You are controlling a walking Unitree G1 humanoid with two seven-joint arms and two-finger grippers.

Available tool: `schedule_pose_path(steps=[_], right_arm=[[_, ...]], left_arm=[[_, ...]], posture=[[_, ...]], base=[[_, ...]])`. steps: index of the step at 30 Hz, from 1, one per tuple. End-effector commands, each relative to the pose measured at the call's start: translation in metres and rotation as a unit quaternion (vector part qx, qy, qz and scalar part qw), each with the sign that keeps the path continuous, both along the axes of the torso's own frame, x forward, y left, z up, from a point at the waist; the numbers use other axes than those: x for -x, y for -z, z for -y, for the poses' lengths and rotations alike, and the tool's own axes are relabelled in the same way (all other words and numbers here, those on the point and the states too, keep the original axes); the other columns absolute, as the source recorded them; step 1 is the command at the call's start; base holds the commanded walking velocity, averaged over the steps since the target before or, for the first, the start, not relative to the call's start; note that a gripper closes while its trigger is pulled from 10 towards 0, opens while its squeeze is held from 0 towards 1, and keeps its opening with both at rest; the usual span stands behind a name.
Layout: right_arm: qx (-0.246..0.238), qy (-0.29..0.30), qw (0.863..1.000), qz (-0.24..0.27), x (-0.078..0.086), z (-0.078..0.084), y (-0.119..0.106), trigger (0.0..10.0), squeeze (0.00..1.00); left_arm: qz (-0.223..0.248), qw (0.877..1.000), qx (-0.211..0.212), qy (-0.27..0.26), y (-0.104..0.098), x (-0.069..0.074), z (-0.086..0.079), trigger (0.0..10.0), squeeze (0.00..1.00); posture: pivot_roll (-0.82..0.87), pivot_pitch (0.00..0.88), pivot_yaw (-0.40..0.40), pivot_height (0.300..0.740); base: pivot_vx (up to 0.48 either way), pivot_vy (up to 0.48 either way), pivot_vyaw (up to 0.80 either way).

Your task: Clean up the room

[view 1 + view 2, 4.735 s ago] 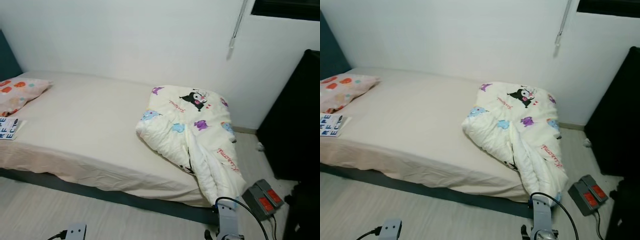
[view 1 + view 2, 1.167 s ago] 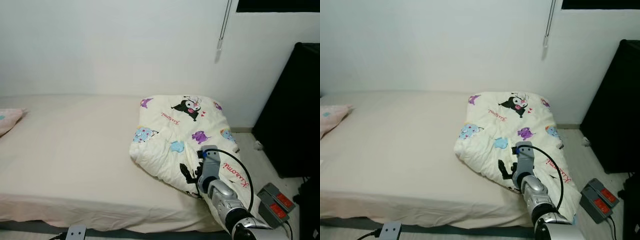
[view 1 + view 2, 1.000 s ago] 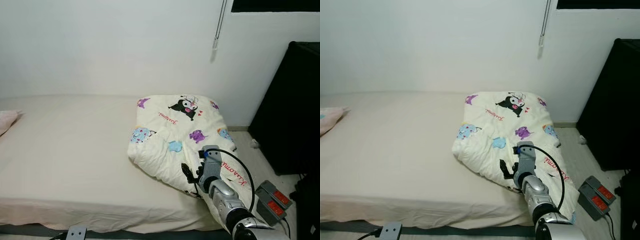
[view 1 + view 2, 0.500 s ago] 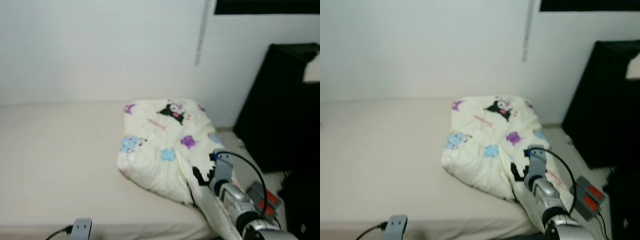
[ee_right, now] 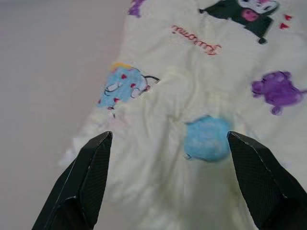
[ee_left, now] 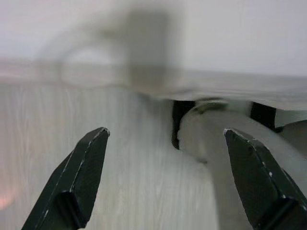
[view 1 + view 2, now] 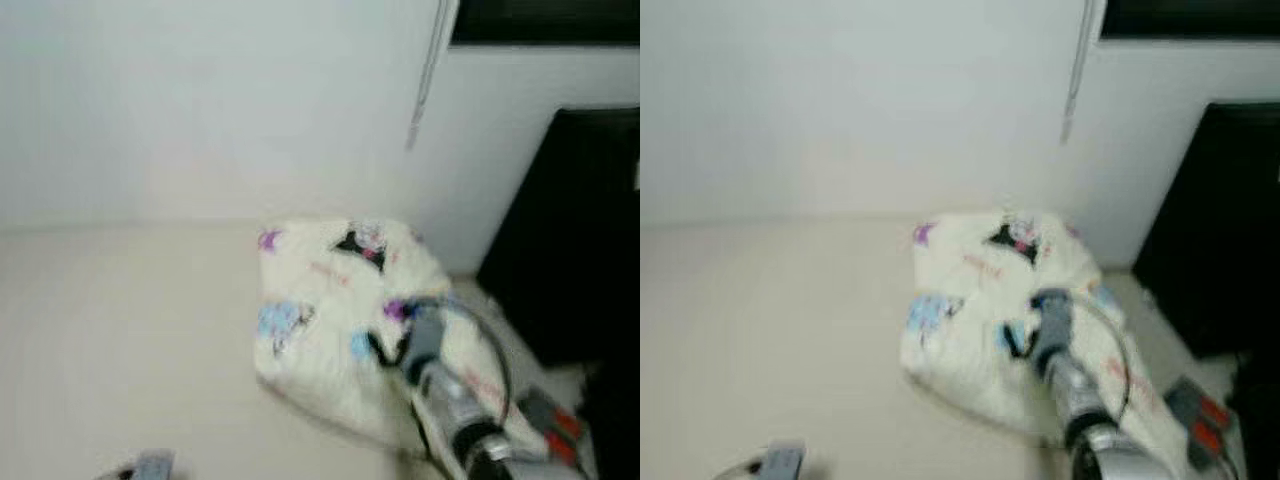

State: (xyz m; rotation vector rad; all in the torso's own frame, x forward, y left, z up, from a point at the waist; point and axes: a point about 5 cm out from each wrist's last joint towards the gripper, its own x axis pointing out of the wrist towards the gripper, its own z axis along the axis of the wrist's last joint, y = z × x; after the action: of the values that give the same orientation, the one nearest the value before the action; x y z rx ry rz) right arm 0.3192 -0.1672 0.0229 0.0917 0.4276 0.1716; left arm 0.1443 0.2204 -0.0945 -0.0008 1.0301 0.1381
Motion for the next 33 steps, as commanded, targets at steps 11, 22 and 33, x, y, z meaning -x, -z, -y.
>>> schedule_pose_path(steps=[11,22,33], right_arm=[[0.011,0.069,0.998,-0.006,-0.006,0.030,-0.008,10.0,0.00],[0.013,0.072,0.997,-0.014,-0.003,0.028,-0.004,10.0,0.00],[0.011,0.076,0.996,-0.033,0.004,0.027,0.005,10.0,0.00]], left_arm=[[-0.007,1.000,0.003,-0.004,0.001,0.002,0.002,10.0,0.00],[-0.019,1.000,0.008,-0.015,0.002,0.004,0.001,10.0,0.00],[-0.024,0.999,0.005,-0.020,0.003,0.005,0.001,10.0,0.00]], posture=[[-0.02,0.011,-0.006,0.740],[-0.02,0.013,-0.002,0.740],[-0.02,0.012,-0.004,0.740]], base=[[0.000,0.000,0.00],[0.000,0.000,0.00],[-0.305,0.000,0.00]])
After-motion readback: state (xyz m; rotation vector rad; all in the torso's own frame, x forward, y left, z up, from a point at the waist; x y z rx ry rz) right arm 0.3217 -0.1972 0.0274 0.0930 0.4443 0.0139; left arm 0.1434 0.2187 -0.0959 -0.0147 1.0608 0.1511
